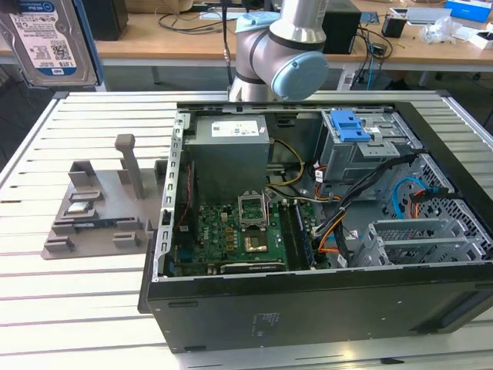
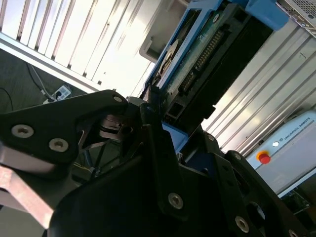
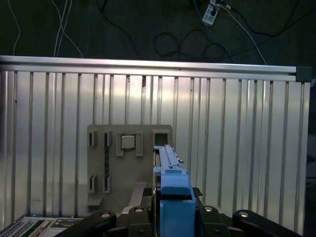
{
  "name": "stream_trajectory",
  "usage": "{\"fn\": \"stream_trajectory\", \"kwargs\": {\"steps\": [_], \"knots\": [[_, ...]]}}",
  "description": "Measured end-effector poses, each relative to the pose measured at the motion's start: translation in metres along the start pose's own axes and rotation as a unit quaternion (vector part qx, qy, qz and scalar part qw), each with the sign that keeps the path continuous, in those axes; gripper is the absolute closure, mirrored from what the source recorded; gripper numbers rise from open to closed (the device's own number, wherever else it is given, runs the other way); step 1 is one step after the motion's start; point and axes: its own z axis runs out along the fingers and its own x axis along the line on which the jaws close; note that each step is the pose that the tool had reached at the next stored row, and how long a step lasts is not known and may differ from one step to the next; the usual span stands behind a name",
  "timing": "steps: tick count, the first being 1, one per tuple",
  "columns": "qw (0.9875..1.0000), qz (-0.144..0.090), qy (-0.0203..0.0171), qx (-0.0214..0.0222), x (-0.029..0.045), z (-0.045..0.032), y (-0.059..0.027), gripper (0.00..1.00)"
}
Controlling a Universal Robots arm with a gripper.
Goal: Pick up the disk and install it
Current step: 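Pick up the disk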
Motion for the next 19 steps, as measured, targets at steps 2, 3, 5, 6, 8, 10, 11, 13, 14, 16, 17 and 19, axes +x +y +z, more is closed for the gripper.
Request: {"fn": "stream_trajectory", "kwargs": {"steps": [2,3,5,6,8,10,11,13,14,16,17,19], "knots": [[1.0,0.0,-0.0019,0.0002,0.0001,-0.0013,0.0,0.63],[1.0,0.0,-0.0036,0.0002,0.0,-0.0013,0.0,0.63],[1.0,0.0,-0.0045,0.0002,-0.0001,-0.0013,0.0,0.63],[1.0,0.0,-0.0048,0.0002,0.0,-0.0014,0.0,0.63],[1.0,0.0,-0.0065,0.0003,0.0021,-0.0014,0.0001,0.63],[1.0,0.0,-0.0099,0.0004,0.007,-0.0013,0.0003,0.63],[0.9999,0.0,-0.0106,0.0004,0.0092,-0.0014,0.0004,0.63],[0.9999,0.0,-0.012,0.0005,0.0135,-0.0013,0.0006,0.63],[0.9999,0.0,-0.012,0.0005,0.014,-0.0013,0.0005,0.63],[0.9999,0.0,-0.012,0.0005,0.0142,-0.0013,0.0005,0.63],[0.9999,0.0,-0.012,0.0005,0.0143,-0.0013,0.0005,0.63],[0.9999,0.0,-0.012,0.0005,0.0145,-0.0013,-0.0021,0.63]]}}
